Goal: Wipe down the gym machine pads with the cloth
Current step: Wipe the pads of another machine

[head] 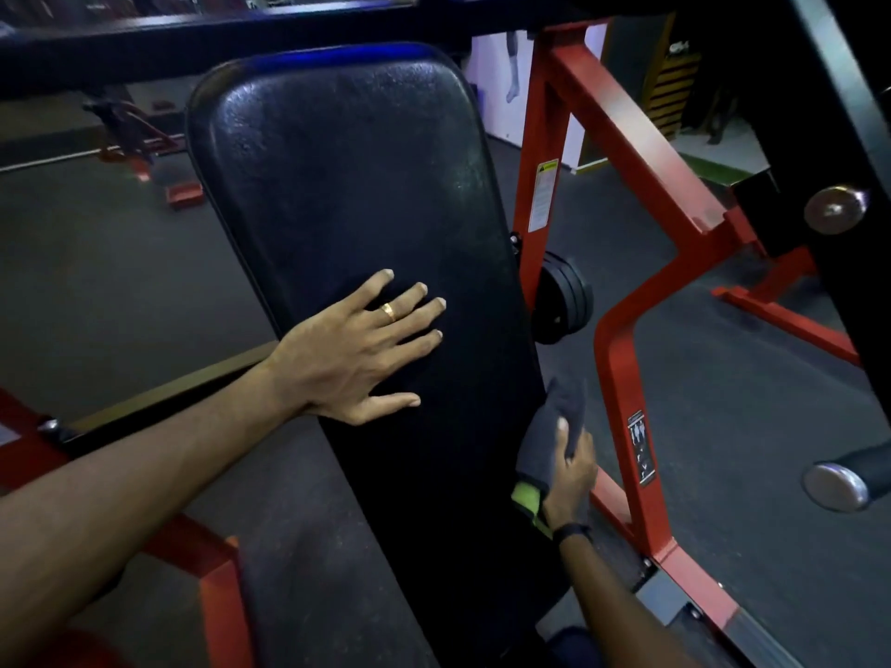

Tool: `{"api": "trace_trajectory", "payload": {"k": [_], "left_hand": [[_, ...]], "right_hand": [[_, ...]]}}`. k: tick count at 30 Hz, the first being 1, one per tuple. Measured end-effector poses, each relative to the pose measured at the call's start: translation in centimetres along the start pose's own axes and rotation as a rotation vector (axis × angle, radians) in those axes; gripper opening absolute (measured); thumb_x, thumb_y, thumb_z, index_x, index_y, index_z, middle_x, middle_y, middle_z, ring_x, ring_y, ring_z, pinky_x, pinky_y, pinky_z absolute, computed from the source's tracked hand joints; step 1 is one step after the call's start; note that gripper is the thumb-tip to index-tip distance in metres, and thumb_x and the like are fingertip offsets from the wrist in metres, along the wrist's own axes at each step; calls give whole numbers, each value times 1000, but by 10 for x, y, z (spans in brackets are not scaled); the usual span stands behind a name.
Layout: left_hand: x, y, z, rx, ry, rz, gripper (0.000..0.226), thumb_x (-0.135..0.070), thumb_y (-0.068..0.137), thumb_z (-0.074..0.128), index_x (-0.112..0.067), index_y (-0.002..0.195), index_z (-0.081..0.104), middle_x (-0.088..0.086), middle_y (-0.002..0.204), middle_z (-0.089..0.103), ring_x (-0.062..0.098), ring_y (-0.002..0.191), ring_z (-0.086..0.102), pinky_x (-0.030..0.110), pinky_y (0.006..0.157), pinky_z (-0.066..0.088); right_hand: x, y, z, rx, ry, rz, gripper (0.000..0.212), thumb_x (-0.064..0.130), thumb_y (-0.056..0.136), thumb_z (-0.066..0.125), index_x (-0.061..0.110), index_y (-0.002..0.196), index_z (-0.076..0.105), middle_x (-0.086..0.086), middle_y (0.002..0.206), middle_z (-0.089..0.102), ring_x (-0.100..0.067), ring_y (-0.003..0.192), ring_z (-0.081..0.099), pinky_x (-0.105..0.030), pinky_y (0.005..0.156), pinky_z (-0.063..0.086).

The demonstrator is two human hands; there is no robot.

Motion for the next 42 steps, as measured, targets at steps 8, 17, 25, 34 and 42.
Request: {"api": "trace_trajectory", "payload": {"k": [8, 17, 25, 34, 42], "left_hand": [[0, 0, -1, -22, 18, 3, 72, -65, 94, 42, -8, 135, 58, 19, 150, 46, 38, 138, 44, 59, 115, 28], [0, -2, 0, -24, -31, 3, 75, -68, 93, 39, -7, 131, 61, 19, 148, 48, 38, 138, 44, 59, 117, 24], [0, -2, 0, -39, -38, 12, 74, -68, 93, 36, -6, 125, 63, 19, 147, 49, 38, 137, 45, 58, 117, 24], [0, -3, 1, -41, -22, 22, 73, -67, 94, 37, -5, 122, 65, 19, 143, 53, 39, 135, 46, 58, 116, 25], [-3, -3, 0, -54, 2, 17, 71, -65, 95, 40, -5, 124, 63, 19, 145, 51, 39, 136, 45, 58, 116, 26]], "right_hand": [[34, 16, 3, -82, 13, 109, 48, 52, 99, 51, 9, 116, 64, -9, 106, 69, -31, 103, 63, -29, 80, 41], [204, 58, 62, -101, 59, -325, 47, 52, 98, 48, 18, 128, 60, -2, 121, 66, -20, 113, 61, -35, 93, 47], [124, 27, 46, -34, 13, -143, 54, 65, 95, 46, 29, 134, 58, 10, 118, 64, -16, 114, 60, -43, 98, 49], [46, 7, 22, -43, 14, 58, 60, 78, 86, 41, 24, 100, 64, 1, 95, 68, -14, 89, 63, -36, 79, 47], [-13, -25, -3, -74, -106, 118, 70, 74, 91, 34, 10, 103, 60, -18, 100, 62, -38, 96, 59, -37, 75, 40]]}}
Point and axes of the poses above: each hand's wrist, its own y-axis towards the middle knuckle, its own z-axis out of the palm, x = y × z, the point moved 4 cm from there along y, towards the middle knuckle
